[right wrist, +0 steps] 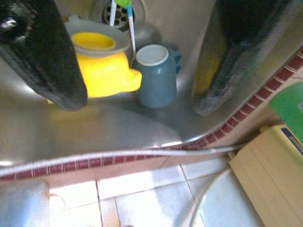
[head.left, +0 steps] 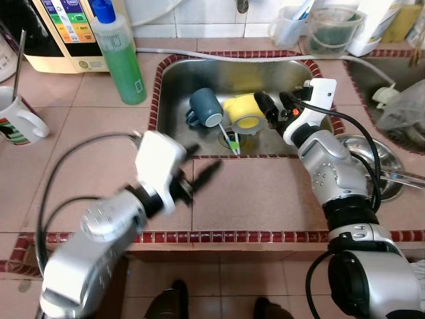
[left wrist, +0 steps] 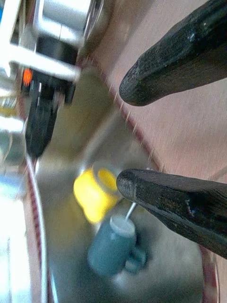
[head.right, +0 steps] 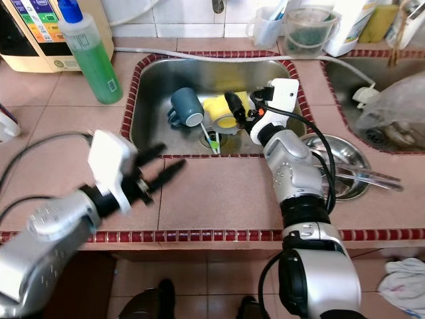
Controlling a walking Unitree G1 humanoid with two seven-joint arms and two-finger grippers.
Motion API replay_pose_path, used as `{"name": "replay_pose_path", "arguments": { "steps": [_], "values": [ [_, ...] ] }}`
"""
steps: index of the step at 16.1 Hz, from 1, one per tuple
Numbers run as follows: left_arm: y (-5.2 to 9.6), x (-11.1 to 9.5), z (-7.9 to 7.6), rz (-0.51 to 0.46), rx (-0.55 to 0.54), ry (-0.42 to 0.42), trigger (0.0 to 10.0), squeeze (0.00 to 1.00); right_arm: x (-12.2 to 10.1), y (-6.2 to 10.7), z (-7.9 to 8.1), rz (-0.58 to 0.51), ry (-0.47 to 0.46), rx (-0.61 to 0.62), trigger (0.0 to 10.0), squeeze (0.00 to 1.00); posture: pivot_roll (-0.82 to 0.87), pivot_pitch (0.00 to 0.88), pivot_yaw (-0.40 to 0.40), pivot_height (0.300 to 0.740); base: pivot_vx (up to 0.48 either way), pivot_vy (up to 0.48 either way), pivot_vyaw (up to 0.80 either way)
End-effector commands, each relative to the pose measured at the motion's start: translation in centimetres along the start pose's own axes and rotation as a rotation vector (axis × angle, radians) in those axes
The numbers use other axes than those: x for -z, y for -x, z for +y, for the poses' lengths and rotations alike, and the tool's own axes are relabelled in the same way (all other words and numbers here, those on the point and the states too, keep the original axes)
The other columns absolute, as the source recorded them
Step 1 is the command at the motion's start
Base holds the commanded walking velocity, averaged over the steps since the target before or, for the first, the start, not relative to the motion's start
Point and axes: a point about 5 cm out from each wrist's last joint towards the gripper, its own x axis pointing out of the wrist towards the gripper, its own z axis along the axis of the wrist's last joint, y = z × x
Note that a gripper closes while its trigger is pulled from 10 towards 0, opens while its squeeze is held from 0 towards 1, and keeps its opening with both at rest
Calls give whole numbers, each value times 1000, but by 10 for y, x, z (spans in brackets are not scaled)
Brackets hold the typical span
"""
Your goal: Kitchen organization
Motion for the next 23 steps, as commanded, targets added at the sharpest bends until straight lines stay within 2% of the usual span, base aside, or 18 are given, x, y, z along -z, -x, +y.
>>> {"name": "replay_pose_path", "arguments": {
  "steps": [1,2,3,4,6,9,11,12,13,15,16,17,21,22,23],
  "values": [
    [2,-1,18,-17,-112,-7,10000,0,-11,-5,9,-62,14,-22,10000,1000,166,213,-28,740,0,0,0],
    [3,-2,28,-30,-181,13,10000,0,-13,-5,13,-85,27,-37,10000,1000,173,205,-38,740,0,0,0],
    [3,-2,31,-32,-208,19,10000,0,-13,-5,14,-92,37,-41,10000,1000,181,196,-46,740,0,0,0],
    [2,2,41,-11,-308,31,10000,0,-12,-3,17,-107,28,-53,10000,1000,197,175,-58,740,0,0,0],
    [1,6,43,-4,-364,-6,10000,0,-13,-1,14,-133,55,-33,10000,1000,210,139,-52,740,0,0,0],
    [-7,16,53,2,-462,13,10000,0,-10,6,18,-191,131,1,10000,1000,174,54,-33,740,0,0,0],
    [-17,21,58,0,-498,-66,10000,0,1,18,19,-218,131,45,10000,1000,155,18,-24,740,0,0,0],
    [-20,26,59,-12,-496,-21,10000,0,9,23,18,-208,122,67,10000,1000,130,2,-20,740,0,0,0],
    [-21,26,59,-17,-499,-15,10000,0,10,25,19,-207,125,71,10000,1000,120,0,-17,740,0,0,0],
    [-26,45,61,52,-563,-23,10000,0,19,41,19,-213,132,109,10000,1000,69,0,-4,740,0,0,0],
    [-27,48,62,45,-585,-27,10000,0,21,45,18,-217,125,130,10000,1000,62,0,0,740,0,0,0],
    [-29,56,60,50,-593,-18,10000,0,25,54,16,-220,157,165,10000,1000,49,0,10,740,0,0,0],
    [-32,65,62,80,-588,-63,10000,0,37,73,15,-201,221,227,10000,1000,48,0,11,740,0,0,0],
    [-31,70,66,85,-612,-8,10000,0,41,77,15,-192,225,255,10000,957,50,0,11,740,0,0,0],
    [-31,69,67,67,-619,-2,10000,0,44,78,15,-190,230,259,10000,443,53,0,11,740,0,0,0]
  ]
}}
